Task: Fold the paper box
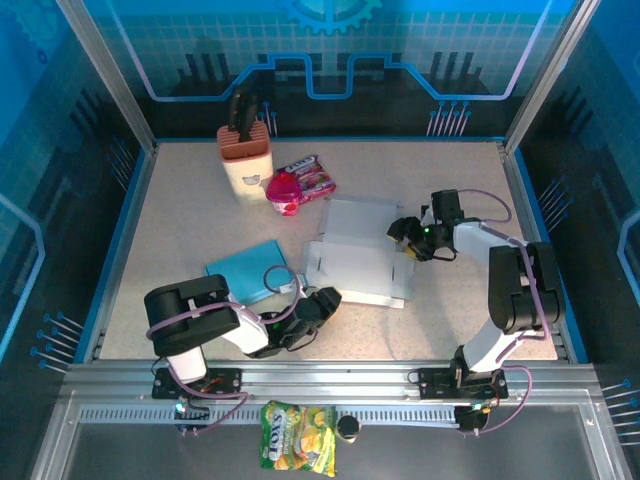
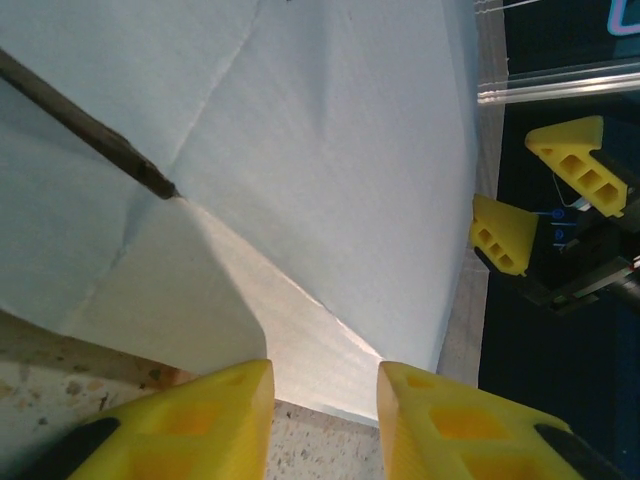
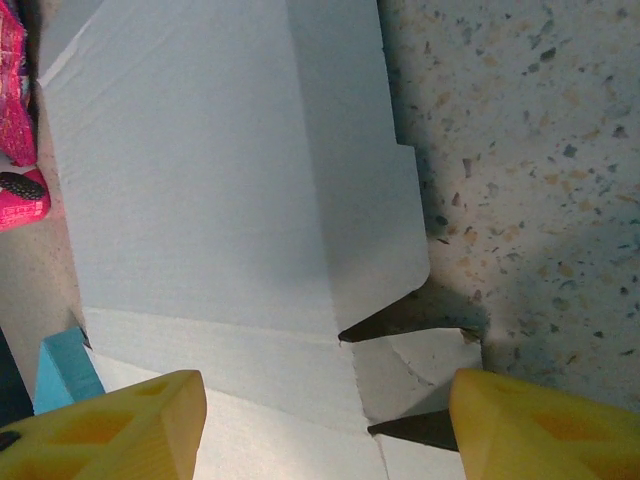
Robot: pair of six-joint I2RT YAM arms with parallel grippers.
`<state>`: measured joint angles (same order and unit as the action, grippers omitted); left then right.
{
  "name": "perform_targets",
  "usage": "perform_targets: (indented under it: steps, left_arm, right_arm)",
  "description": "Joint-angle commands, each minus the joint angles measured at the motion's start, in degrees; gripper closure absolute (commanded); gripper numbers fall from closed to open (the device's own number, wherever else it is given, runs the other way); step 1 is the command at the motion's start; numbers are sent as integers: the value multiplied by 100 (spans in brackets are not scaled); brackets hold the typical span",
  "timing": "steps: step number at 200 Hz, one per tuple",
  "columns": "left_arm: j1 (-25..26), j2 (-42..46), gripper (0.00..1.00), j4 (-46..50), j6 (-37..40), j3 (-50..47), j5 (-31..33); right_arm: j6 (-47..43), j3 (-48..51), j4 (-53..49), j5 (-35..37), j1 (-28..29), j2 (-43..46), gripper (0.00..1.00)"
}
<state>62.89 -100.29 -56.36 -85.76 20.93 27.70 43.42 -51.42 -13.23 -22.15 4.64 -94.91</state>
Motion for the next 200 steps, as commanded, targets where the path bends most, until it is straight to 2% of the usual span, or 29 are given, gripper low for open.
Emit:
perform_targets:
  steps: [1, 18, 33, 50, 68, 83, 111, 147, 164, 200]
  left_arm:
    - [55, -166, 68, -467, 144, -134, 219]
    - [174, -71, 67, -37, -385, -154, 250]
    - [328, 300, 63, 1205, -1076, -51, 361]
    - [384, 809, 59, 2814, -1401, 309, 393]
    - [394, 1279, 52, 4328, -1740, 728, 457]
    - [390, 1534, 49, 5079, -1959, 962, 568]
    - [210, 1336, 49, 4360, -2006, 785, 404]
    - [86, 634, 49, 2544, -1960, 527, 252]
    - [72, 571, 49, 2544, -1896, 641, 265]
    - [52, 720, 50, 3203, -2006, 801, 416]
  right_arm:
    - [-89, 71, -175, -75, -73, 160, 34]
    - [-109, 69, -200, -27, -96, 160, 34]
    - [-171, -21, -291, -27, -108, 122, 34]
    - [-185, -54, -332, -48, -104, 144, 34]
    - [-169, -18, -328, -17, -110, 218, 34]
    - [-159, 8, -322, 0, -108, 269, 34]
    - [-141, 42, -280, -30, -109, 283, 34]
    - [-145, 66, -254, -60, -103, 243, 34]
    - [-141, 71, -248, -78, -110, 255, 34]
    - [-112, 71, -215, -131, -88, 289, 34]
